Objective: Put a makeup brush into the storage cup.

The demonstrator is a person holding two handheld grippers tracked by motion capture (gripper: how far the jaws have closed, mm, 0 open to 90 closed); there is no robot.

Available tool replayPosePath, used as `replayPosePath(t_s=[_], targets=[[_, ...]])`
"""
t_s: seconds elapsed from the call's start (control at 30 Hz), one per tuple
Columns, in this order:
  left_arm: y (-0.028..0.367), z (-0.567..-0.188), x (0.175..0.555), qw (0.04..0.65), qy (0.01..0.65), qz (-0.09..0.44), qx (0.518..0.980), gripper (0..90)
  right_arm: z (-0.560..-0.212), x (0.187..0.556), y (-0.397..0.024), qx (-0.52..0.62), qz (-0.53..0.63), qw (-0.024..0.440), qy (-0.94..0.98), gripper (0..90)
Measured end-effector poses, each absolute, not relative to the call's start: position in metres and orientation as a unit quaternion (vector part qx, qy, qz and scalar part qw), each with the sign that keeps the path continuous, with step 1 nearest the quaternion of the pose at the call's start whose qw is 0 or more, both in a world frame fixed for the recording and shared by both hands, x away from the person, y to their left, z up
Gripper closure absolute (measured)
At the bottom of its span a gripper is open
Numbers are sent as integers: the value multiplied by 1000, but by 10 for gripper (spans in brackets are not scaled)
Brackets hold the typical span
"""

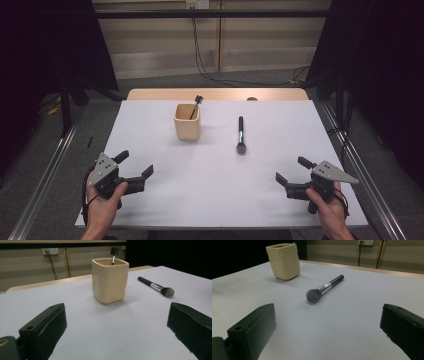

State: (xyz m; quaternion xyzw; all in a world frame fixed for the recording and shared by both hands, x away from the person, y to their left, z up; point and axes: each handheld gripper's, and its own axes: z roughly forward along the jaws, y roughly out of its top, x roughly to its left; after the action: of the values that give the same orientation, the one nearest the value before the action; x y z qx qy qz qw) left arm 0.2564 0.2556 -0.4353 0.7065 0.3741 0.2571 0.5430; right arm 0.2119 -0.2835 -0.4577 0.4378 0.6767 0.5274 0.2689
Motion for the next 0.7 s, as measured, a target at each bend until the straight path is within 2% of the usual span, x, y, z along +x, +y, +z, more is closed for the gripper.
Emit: replayPosePath(t_s=[0.2, 0.7], targets=[[266, -440, 246, 540, 390, 262, 698, 25, -457, 210, -285, 436, 528, 272, 676, 0], [271, -444, 239, 537, 381, 259, 706, 25, -456, 211, -283, 432, 529, 270, 678, 0]])
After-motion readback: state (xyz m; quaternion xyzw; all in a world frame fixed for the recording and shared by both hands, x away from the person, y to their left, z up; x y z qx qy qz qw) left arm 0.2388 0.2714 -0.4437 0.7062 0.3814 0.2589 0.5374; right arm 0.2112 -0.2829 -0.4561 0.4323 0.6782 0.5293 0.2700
